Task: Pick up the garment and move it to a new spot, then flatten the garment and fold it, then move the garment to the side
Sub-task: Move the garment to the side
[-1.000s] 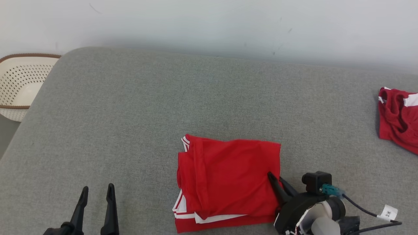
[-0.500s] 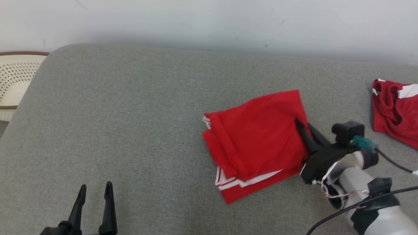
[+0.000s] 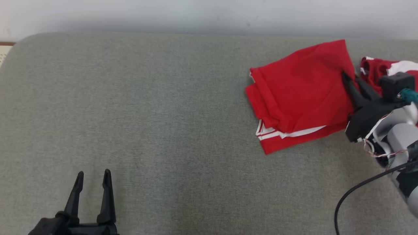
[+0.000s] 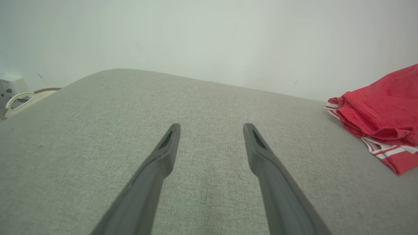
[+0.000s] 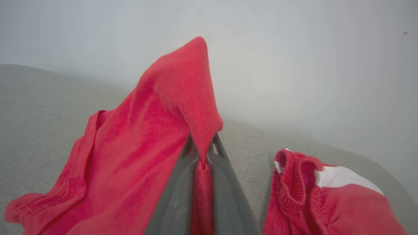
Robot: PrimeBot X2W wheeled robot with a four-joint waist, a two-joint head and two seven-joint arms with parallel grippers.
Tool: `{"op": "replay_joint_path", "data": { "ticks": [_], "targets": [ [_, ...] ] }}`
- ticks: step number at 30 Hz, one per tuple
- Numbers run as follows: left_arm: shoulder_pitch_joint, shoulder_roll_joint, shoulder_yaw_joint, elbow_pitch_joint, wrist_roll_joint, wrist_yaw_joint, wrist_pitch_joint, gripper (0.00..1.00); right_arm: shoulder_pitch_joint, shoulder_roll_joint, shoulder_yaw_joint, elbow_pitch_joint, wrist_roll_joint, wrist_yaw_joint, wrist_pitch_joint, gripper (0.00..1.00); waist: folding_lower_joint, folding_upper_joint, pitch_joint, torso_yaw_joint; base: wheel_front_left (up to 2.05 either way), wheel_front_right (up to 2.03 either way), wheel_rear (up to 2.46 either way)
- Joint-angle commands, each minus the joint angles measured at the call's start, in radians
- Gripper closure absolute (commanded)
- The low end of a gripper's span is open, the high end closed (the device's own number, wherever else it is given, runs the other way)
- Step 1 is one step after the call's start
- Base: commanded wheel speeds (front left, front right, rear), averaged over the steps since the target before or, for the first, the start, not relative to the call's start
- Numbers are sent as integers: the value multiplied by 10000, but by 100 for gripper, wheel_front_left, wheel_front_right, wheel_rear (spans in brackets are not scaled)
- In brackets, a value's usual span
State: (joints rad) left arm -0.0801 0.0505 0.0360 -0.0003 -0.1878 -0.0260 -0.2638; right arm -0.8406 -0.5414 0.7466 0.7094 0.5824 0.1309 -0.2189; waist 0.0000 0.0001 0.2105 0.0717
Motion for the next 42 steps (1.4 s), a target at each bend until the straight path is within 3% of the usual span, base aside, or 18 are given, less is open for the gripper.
{"op": "replay_joint_path", "data": {
  "ticks": [1, 11, 30, 42],
  "targets": [
    [-154, 9, 56, -92, 120, -63, -21, 0, -320, -273, 118, -12, -46, -5, 73, 100, 0, -1, 362, -356, 0, 0, 0],
    [-490, 23, 312, -382, 350, -240, -19, 0, -1174, -1229, 260, 252, 25, -7, 408, 100, 0, -1, 814, -955, 0, 0, 0],
    [-861, 94, 520, -845, 662, -485, -19, 0, -2464, -2870, -5, 1147, 231, -8, 818, 100, 0, -1, 1712, -1185, 0, 0, 0],
    [-1002, 95, 634, -912, 734, -581, -19, 0, -2745, -2913, 25, 1774, -110, -7, 1008, 100, 0, -1, 2127, -1159, 0, 0, 0]
  ]
}}
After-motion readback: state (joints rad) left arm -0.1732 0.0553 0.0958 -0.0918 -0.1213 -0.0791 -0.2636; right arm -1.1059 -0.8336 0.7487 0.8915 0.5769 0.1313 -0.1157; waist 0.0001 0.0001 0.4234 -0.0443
